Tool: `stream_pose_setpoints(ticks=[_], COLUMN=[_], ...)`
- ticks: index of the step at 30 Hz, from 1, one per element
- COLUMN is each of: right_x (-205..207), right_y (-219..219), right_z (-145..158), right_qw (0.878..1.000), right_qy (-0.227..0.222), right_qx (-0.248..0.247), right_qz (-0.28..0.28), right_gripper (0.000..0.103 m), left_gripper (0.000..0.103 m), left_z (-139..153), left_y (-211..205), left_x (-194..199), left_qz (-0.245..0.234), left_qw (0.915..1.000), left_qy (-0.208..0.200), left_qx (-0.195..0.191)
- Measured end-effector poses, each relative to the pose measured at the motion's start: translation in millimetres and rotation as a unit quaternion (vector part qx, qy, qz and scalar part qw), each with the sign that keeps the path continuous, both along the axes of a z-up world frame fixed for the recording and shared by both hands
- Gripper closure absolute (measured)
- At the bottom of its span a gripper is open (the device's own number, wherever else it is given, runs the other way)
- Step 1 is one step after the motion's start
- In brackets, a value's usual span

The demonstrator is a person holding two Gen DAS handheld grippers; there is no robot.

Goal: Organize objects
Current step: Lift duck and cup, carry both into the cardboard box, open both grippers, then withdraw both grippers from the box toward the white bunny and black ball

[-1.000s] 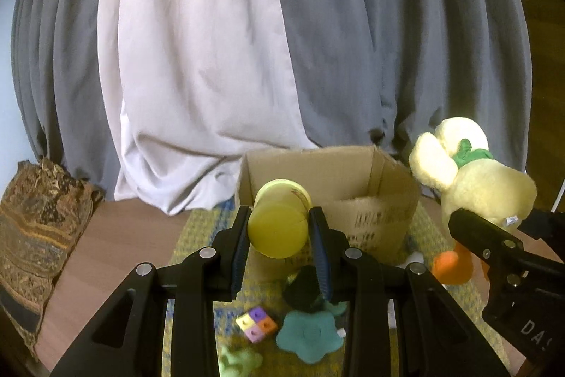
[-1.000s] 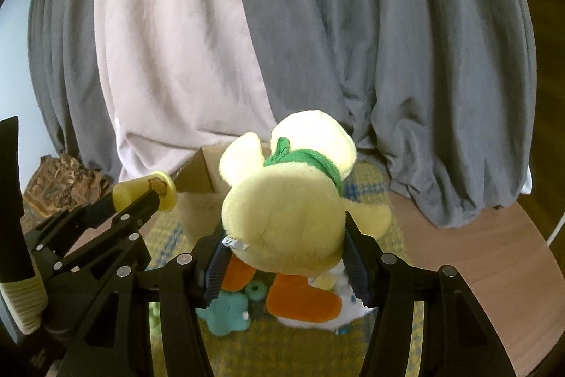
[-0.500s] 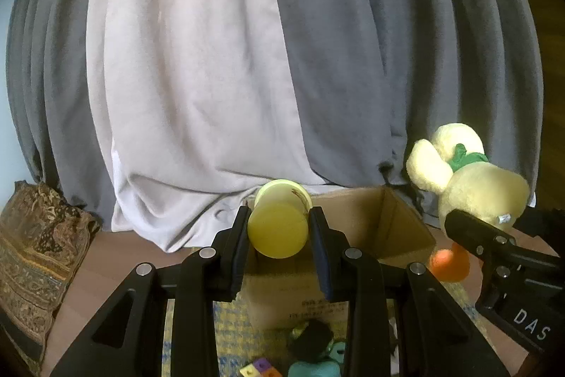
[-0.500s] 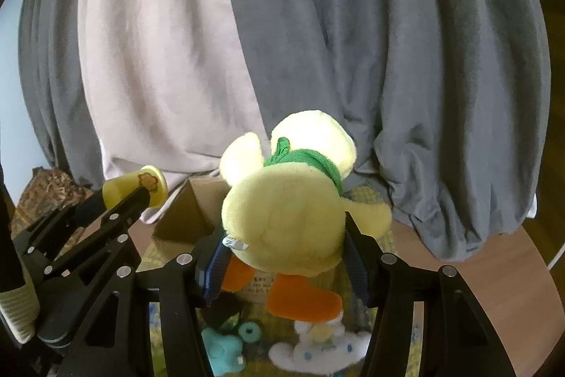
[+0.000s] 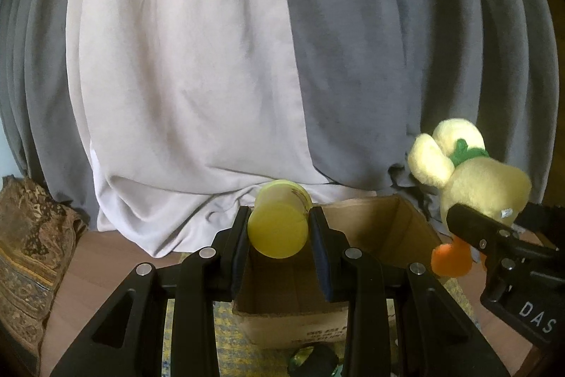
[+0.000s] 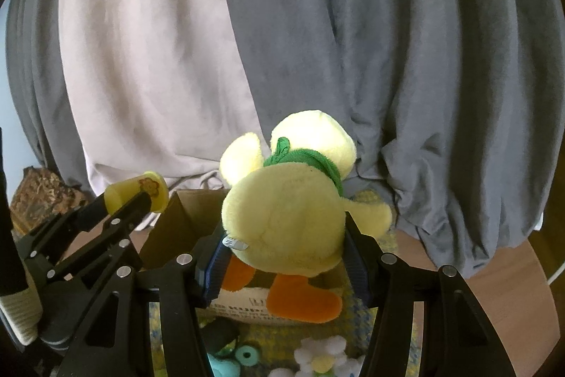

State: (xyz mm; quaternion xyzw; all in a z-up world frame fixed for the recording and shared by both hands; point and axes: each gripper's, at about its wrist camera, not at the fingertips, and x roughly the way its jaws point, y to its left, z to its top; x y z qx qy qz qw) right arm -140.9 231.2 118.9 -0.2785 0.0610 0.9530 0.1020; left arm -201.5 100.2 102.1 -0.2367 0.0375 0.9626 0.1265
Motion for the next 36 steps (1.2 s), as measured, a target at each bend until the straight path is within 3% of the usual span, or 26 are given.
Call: stream_pose_setpoints(ticks=[13,16,17,19,20,22,27,36], right_x=[-26,-29,-29,-29,-28,-25,-22,-11], right_y=[14,16,17,20,23,25,28,29], right_z=[-13,-13,-14,-15,-15,-15,-16,-16], right_qw=[0.999,0.999,0.999,0.999,0.999,0.999,0.998,0.998], right_qy=[-0.028,-0.028,-0.028,-0.026,-0.022,-0.020,-0.024,-0.026], right_qx=[-0.029,-0.030,-0.031,-0.031,-0.034,-0.036,-0.033,-0.036], right_qz=[-0.004,-0.006,-0.009,-0.017,-0.023,-0.029,-0.040,-0.044], right_gripper=[0.043,0.038,0.030,0.014,0.011,0.011,0.011,0.011], left_gripper=[0.070,0.070,0.070,0.061,0.056,0.040,0.025,0.019], left_z=[-7,-9,-9,-9,-9,-10,-11,-7], left_y=[4,6,5,4,3,2,0,-3], left_x=[-20,-23,-23,-23,-22,-22,-19,-9], left_qz=[-0.003,0.000,0.003,0.014,0.017,0.022,0.037,0.060], left_qw=[0.9996,0.9993,0.9993,0.9992,0.9992,0.9991,0.9987,0.9978], left_qy=[-0.029,-0.037,-0.038,-0.038,-0.037,-0.037,-0.036,-0.028], left_qx=[0.002,0.001,0.002,0.001,0.001,0.000,-0.001,-0.006])
